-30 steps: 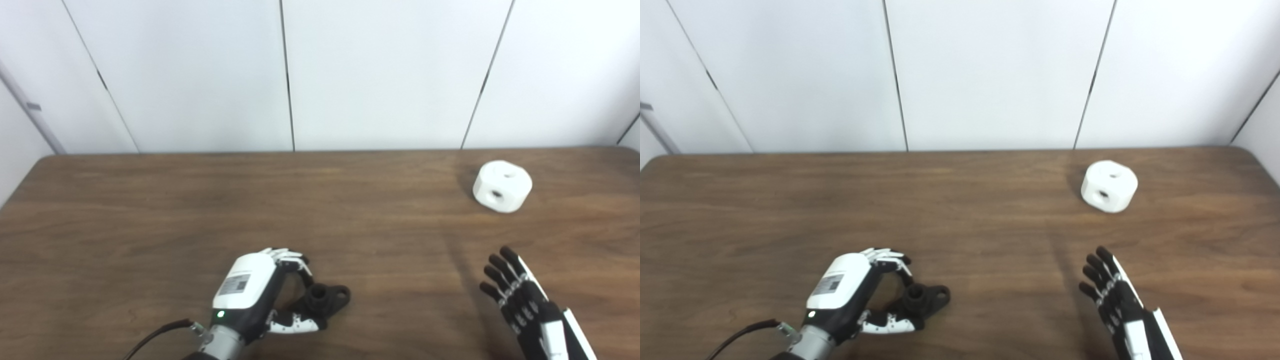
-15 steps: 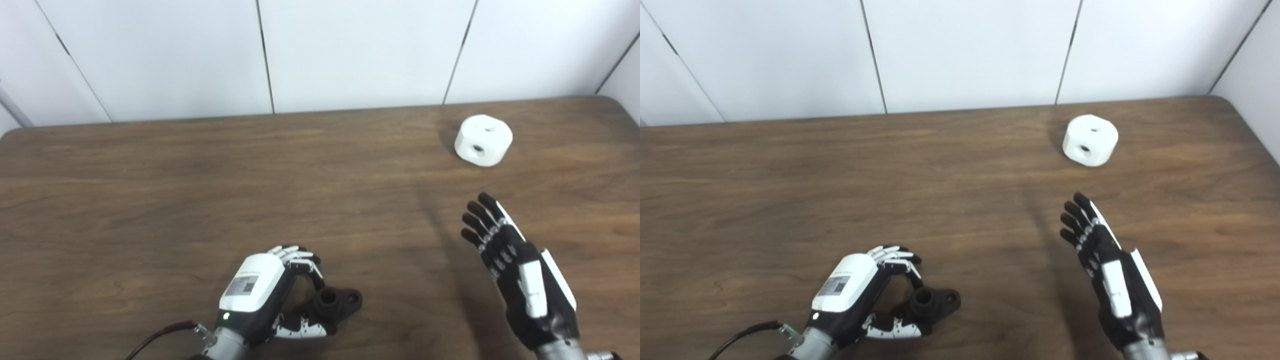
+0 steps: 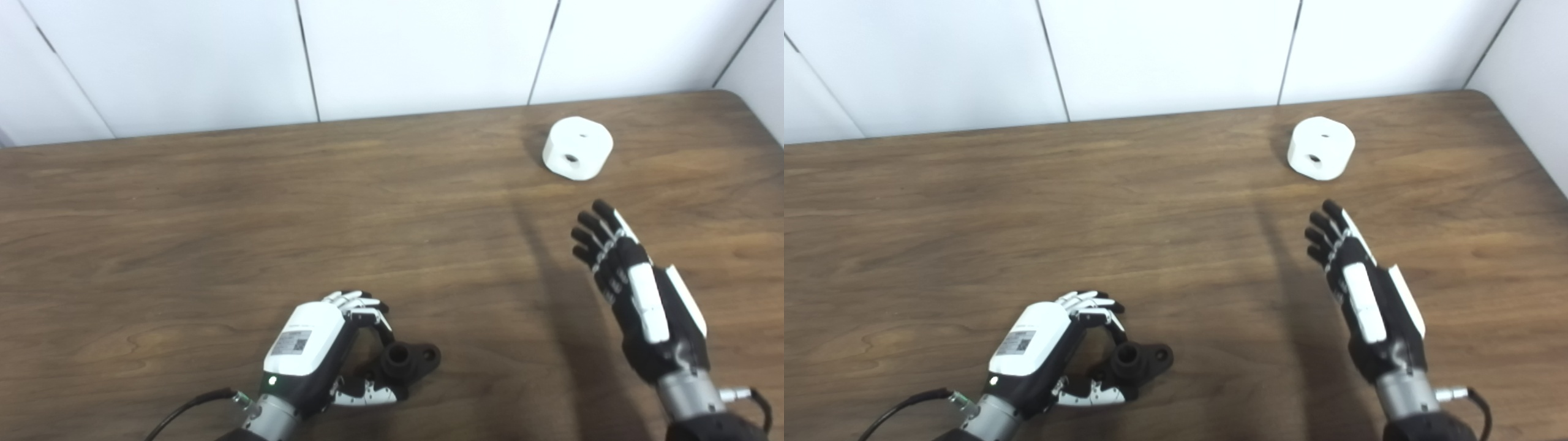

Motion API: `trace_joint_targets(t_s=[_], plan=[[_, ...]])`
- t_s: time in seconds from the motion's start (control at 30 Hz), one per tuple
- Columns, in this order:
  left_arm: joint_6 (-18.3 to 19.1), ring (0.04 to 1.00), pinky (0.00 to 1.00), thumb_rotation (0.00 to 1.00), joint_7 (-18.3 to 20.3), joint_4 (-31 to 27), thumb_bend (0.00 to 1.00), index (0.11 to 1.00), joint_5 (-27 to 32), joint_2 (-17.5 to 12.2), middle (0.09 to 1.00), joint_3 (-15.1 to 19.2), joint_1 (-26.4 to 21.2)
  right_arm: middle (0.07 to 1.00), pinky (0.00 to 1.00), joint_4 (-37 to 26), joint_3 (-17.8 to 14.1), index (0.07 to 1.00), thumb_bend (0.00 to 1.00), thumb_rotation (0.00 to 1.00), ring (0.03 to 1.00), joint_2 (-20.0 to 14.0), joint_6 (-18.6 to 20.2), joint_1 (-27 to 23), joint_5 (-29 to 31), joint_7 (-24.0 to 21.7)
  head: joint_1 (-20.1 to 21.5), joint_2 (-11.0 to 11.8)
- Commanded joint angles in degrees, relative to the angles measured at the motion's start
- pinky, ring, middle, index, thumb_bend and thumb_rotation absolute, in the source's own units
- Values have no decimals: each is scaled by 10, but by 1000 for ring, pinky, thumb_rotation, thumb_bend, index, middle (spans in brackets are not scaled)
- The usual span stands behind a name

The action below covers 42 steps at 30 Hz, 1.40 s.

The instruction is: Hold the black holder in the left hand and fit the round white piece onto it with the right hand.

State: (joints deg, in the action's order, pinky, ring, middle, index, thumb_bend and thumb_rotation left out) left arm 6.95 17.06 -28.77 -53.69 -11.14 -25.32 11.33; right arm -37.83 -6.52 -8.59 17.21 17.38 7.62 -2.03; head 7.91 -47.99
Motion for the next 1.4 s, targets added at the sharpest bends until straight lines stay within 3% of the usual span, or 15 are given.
trace_joint_targets(t_s=[0.0, 0.17, 0.2, 0.37, 0.53, 0.63, 0.7, 0.83, 0.93, 1.13, 1.37], plan=[[-11, 864, 890, 49, 2, -12, 513, 489, -8, 0, 780, 1, 1, 945, 931, -23, -9, 975, 570, 804, 936, -14, 4, -25, -10, 4, 6, 0], [-16, 861, 889, 50, 3, -10, 514, 489, -13, -1, 779, -1, 3, 946, 963, -16, -20, 978, 572, 677, 961, -38, 46, -88, -50, 9, 15, 2], [-21, 860, 887, 50, -2, -7, 514, 489, -13, -2, 778, 0, 3, 946, 969, -8, -20, 979, 571, 675, 963, -47, 48, -102, -67, 9, 36, 14], [-33, 851, 877, 49, -9, -1, 516, 488, -10, -10, 771, 9, 7, 936, 912, 23, 11, 972, 628, 745, 932, -100, 46, -142, -218, 7, 77, 29], [-39, 866, 899, 48, -3, -1, 515, 488, 6, -20, 774, 30, 12, 964, 906, 60, 25, 985, 641, 593, 952, -129, 59, -188, -283, -3, 111, 49], [-54, 859, 888, 47, -12, 9, 515, 488, 15, -28, 771, 39, 15, 970, 837, 87, 39, 991, 644, 593, 931, -151, 60, -218, -338, -8, 125, 59], [-62, 854, 880, 47, -17, 15, 515, 488, 20, -31, 768, 43, 17, 973, 821, 102, 44, 987, 647, 573, 925, -160, 62, -237, -361, -11, 136, 69], [-70, 850, 873, 46, -18, 19, 515, 488, 21, -35, 764, 49, 21, 998, 935, 129, 47, 999, 659, 561, 990, -175, 76, -275, -393, -29, 148, 80], [-70, 847, 867, 46, -14, 18, 515, 488, 21, -35, 762, 51, 23, 1000, 959, 146, 49, 997, 655, 530, 999, -184, 89, -299, -411, -43, 152, 85], [-72, 844, 864, 44, -10, 19, 516, 487, 21, -34, 760, 54, 26, 1000, 952, 204, 33, 987, 697, 527, 1000, -195, 97, -362, -471, -99, 155, 99], [-78, 838, 853, 44, -11, 21, 517, 487, 19, -31, 754, 53, 28, 1000, 954, 286, 50, 971, 729, 522, 1000, -227, 96, -416, -513, -122, 154, 108]])
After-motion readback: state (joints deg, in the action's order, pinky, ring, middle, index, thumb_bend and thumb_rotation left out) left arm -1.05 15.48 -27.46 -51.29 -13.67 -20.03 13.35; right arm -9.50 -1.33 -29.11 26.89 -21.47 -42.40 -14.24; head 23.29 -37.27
